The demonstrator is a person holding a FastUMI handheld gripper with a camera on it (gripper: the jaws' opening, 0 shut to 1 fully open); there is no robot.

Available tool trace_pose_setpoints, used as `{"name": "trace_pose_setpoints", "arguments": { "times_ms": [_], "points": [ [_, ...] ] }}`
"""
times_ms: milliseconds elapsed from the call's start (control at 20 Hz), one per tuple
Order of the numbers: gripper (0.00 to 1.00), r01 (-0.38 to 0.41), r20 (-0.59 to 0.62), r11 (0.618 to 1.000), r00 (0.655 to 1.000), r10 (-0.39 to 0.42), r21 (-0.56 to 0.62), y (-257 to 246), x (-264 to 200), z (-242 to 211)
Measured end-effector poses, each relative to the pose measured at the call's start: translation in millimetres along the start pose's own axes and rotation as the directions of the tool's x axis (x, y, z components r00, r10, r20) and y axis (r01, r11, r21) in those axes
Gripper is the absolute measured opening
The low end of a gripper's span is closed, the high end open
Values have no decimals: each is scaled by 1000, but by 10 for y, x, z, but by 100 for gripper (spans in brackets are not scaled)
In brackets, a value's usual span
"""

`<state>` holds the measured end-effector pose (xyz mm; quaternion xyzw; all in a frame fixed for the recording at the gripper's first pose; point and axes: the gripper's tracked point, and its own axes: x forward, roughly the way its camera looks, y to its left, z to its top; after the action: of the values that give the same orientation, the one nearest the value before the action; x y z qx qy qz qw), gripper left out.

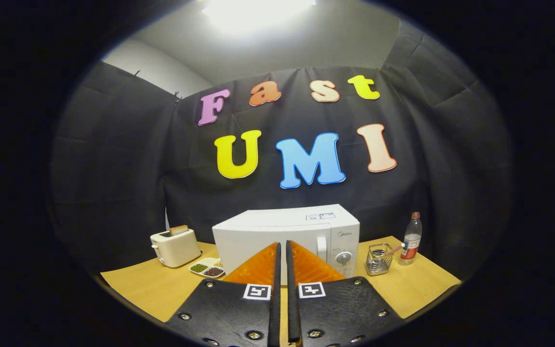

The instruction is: Open the microwave, put the food inside, and close the microwave door.

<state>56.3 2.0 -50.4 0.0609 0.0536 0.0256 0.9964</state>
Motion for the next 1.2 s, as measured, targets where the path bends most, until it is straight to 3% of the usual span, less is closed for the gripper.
{"name": "trace_pose_setpoints", "arguments": {
  "times_ms": [250, 500, 750, 800, 1000, 1200],
  "points": [
    [6, 62, 51, 992, 997, -56, -114, -141, -405, 284],
    [6, -1, 50, 996, 999, 6, -94, 35, -711, 313],
    [8, 7, 88, 993, 996, 3, -116, 22, -828, 415],
    [11, -2, 92, 995, 996, 11, -101, 41, -848, 427],
    [92, 54, 120, 995, 992, -43, -86, -67, -938, 508],
    [97, 76, 124, 994, 990, -66, -80, -83, -989, 537]
  ]
}}
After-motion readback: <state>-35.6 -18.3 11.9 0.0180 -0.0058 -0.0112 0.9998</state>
